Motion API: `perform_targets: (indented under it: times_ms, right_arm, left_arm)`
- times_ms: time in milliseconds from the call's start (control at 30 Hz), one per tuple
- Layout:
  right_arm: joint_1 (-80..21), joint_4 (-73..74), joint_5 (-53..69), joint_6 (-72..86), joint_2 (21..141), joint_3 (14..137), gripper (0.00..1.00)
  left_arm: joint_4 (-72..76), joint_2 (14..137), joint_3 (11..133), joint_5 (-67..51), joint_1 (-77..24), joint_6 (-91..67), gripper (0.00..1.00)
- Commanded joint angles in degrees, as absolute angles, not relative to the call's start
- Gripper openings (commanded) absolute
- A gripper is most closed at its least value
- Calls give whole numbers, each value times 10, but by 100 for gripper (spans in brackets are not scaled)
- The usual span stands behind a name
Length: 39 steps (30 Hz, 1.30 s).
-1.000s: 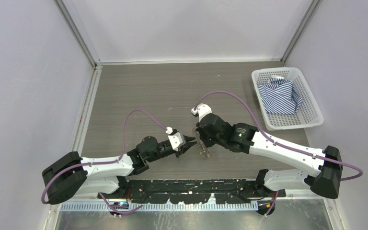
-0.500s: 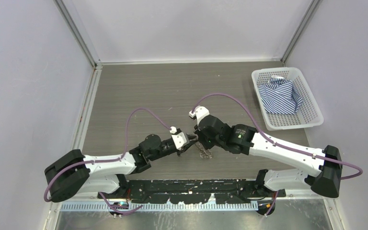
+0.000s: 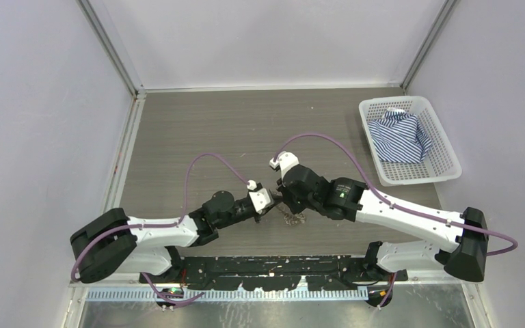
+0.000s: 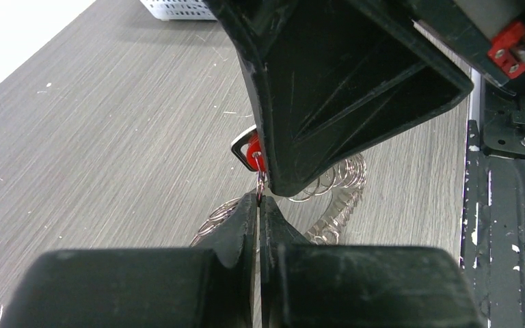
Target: Remove the keys from the keyring
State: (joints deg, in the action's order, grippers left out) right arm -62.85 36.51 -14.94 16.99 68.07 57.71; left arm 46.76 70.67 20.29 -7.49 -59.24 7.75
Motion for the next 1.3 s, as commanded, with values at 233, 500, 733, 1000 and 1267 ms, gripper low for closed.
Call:
perform_targets:
  times_ms: [233, 500, 733, 1000, 1267]
  right_arm:
    - [-628, 384, -221, 211, 654, 575, 1]
    - [-625, 374, -220, 222, 663, 548, 1]
    - [-622, 374, -224, 226, 672, 538, 1]
    - [-621, 364, -210, 226, 657, 545, 1]
    - [-622, 348, -172, 194, 667, 583, 1]
  left_arm:
    - [516, 683, 192, -65, -599, 84, 0]
    - [525, 676, 186, -65, -607, 91, 1]
    - [525, 669, 185, -61, -612, 97, 1]
    - [530, 675, 181, -56, -613, 79, 2]
    - [525, 672, 184, -50, -613, 69, 27]
